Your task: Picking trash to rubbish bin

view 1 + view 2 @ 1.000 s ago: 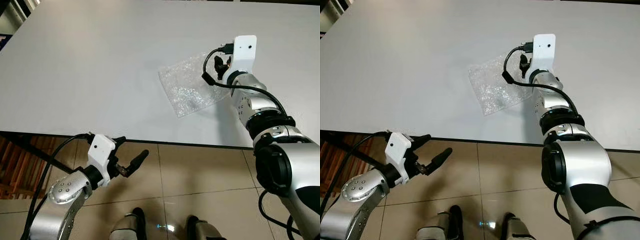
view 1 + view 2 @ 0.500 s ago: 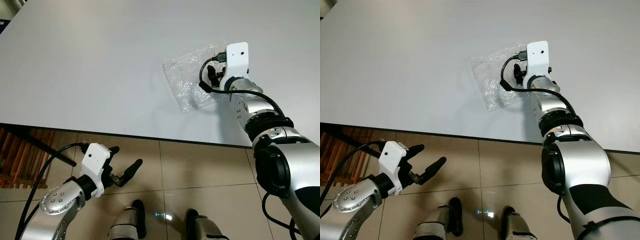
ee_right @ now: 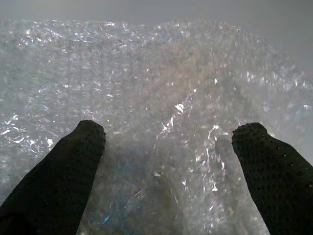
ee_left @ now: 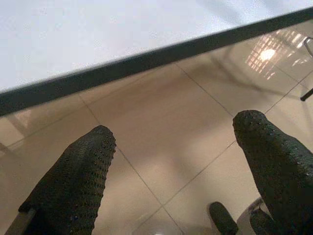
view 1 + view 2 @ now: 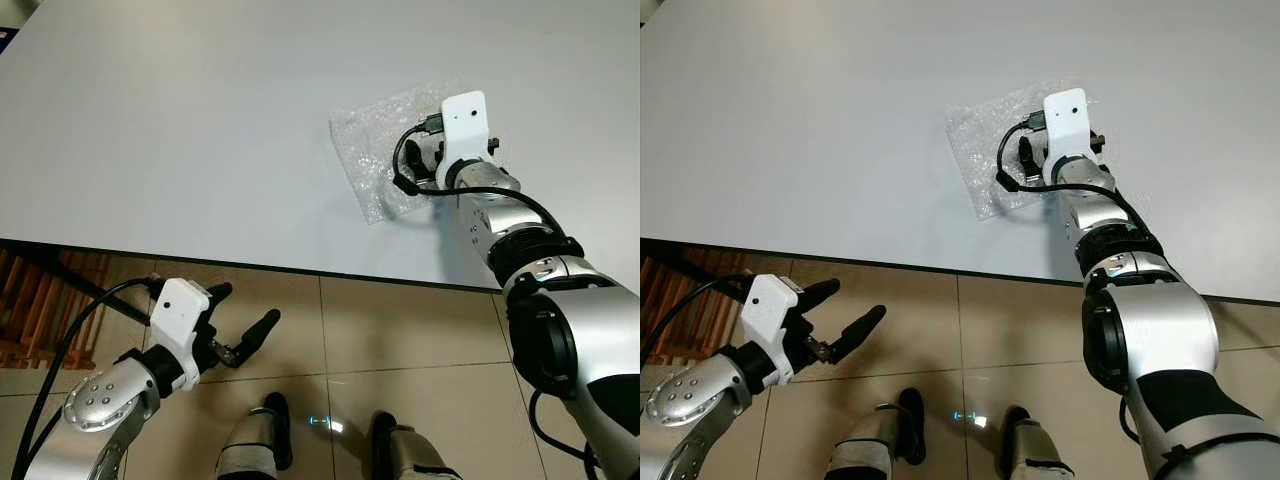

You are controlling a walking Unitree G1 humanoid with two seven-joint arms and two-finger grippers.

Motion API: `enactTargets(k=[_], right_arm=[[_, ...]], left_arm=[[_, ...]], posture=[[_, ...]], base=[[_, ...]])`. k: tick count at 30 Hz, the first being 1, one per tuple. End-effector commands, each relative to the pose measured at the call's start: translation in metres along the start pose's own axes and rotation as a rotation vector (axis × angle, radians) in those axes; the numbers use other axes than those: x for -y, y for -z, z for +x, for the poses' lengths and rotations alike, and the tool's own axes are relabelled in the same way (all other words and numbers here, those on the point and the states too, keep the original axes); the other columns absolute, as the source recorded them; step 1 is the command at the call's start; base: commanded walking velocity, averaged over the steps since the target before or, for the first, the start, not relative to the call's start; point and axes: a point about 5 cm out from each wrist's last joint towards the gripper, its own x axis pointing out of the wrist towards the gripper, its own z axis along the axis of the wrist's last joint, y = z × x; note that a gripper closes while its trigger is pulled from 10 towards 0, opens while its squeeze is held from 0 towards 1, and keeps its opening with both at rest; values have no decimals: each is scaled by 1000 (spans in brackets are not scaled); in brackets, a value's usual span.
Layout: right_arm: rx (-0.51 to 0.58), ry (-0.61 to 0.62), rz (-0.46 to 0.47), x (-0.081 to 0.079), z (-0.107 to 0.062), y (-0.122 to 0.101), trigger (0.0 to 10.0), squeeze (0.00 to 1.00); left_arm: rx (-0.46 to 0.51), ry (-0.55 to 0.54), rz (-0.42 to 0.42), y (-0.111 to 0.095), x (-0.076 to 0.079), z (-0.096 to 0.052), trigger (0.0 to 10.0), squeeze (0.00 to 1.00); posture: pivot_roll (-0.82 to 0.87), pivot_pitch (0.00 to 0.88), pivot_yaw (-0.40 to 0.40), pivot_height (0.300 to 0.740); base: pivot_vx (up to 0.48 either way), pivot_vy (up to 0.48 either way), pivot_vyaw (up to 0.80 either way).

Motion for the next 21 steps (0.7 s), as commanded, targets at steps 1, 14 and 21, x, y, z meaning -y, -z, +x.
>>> enactTargets(k=[1,14,21], right_arm=[[-25,5,-28,0,-1,10,10000,1000],[-195,-143,223,-34,-9,49,2745,157],[-239,-178,426,-44,-14,64,0,0]], left_arm=[[-15,-16,-3,0,-1,-6,10000,0],[-48,-18,-4,2,0,-12,10000,0],[-62,-18,-9,3,2,-14,10000,0]], posture=[[241,344,22,740],[269,355,29,740],[273,358,28,740]], base=[[0,0,0],[0,0,0],[0,0,0]])
